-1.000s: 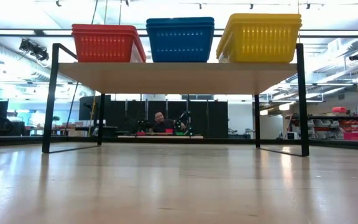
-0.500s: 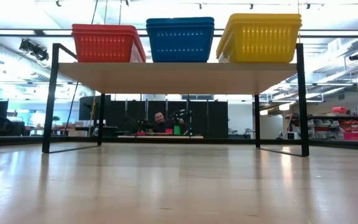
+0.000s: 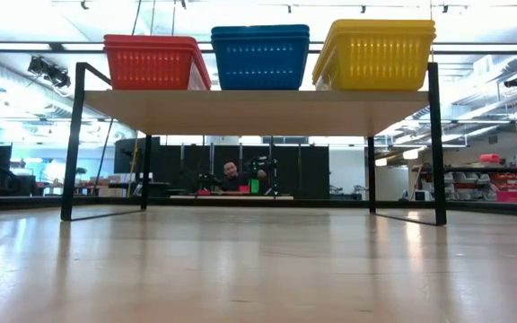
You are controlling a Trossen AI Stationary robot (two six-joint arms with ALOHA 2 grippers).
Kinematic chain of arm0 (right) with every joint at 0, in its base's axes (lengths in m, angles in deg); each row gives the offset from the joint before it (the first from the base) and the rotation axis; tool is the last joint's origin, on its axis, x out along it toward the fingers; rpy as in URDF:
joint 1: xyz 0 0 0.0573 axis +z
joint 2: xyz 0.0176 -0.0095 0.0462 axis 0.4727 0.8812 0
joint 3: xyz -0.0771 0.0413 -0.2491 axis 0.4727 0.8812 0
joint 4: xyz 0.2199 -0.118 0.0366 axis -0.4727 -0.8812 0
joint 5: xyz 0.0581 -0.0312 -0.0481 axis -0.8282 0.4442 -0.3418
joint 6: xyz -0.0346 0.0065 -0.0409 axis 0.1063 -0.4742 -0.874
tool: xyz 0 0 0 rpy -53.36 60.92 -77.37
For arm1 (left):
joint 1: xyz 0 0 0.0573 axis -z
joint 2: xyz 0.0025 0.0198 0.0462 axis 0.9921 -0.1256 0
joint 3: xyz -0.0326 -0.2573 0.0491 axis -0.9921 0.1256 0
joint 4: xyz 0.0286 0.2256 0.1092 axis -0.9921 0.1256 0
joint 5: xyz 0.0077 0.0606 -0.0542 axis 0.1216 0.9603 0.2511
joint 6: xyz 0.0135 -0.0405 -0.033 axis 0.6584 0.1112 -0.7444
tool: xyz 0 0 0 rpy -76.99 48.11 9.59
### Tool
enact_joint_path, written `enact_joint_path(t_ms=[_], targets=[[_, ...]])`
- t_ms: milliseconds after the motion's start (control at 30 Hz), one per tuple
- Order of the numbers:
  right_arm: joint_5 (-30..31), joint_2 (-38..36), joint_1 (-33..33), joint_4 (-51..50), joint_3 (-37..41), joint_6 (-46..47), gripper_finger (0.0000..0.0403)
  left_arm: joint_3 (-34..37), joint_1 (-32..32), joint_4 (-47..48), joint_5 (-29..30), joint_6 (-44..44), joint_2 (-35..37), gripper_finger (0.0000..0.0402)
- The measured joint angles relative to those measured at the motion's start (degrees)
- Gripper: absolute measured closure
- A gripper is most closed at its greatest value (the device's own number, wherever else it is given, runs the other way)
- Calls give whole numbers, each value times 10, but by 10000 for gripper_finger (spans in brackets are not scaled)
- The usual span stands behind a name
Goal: Stack baskets on shelf by color
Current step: Return to Home Position
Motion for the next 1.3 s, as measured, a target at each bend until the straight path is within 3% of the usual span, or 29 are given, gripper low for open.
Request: enact_joint_path(t_ms=[133,367,633,1000,1300], targets=[[-94,-26,-59,99,75,-9,398,128,-7,-130,-39,-4,87,400],[-242,-83,-189,378,253,13,399,292,-9,-223,-31,-22,223,400],[-271,-129,-298,539,377,17,399,445,-9,-267,-48,-21,354,400],[-392,-154,-443,515,416,28,399,637,-9,-332,-48,-14,585,400],[-338,-320,-495,518,515,24,399,712,-9,-359,-43,-7,663,400]])
